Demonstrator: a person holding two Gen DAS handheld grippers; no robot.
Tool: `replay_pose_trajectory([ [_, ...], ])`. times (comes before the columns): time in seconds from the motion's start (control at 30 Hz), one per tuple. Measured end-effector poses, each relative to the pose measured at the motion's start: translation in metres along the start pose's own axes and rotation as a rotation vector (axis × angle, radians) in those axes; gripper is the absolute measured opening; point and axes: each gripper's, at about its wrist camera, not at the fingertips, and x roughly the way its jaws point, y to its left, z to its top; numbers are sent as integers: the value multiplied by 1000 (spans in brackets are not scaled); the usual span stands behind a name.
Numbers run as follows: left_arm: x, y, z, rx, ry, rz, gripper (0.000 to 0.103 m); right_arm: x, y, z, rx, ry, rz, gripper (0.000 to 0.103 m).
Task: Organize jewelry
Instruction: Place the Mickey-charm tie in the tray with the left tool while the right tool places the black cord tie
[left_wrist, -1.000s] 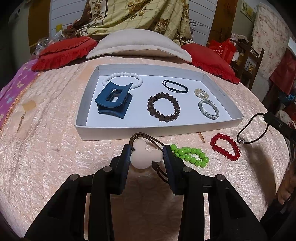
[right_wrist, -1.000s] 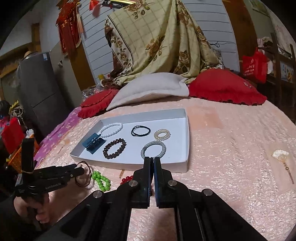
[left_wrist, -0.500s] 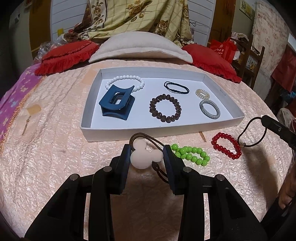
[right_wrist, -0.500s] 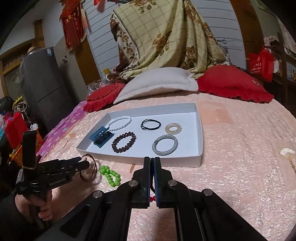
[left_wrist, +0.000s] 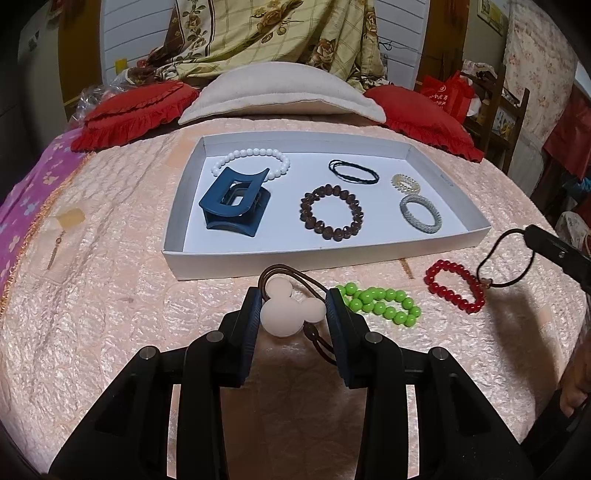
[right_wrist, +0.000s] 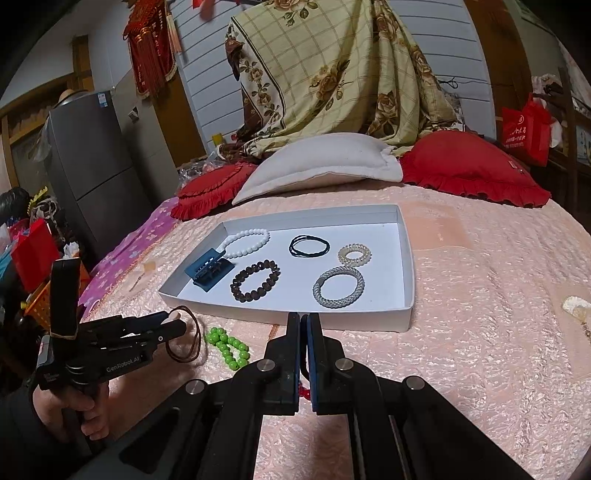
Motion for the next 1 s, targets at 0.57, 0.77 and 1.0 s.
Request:
replay_pose_trajectory([
  [0.57, -15, -26, 92, 23, -86, -89, 34, 14, -5, 70, 32, -33, 36, 3],
  [0.77, 57, -24, 132, -39, -20, -57, 34, 65, -17, 97, 91, 28, 56, 3],
  [1.0, 113, -18, 142, -65, 68, 26, 34, 126, -40, 112, 196, 67, 73, 3],
])
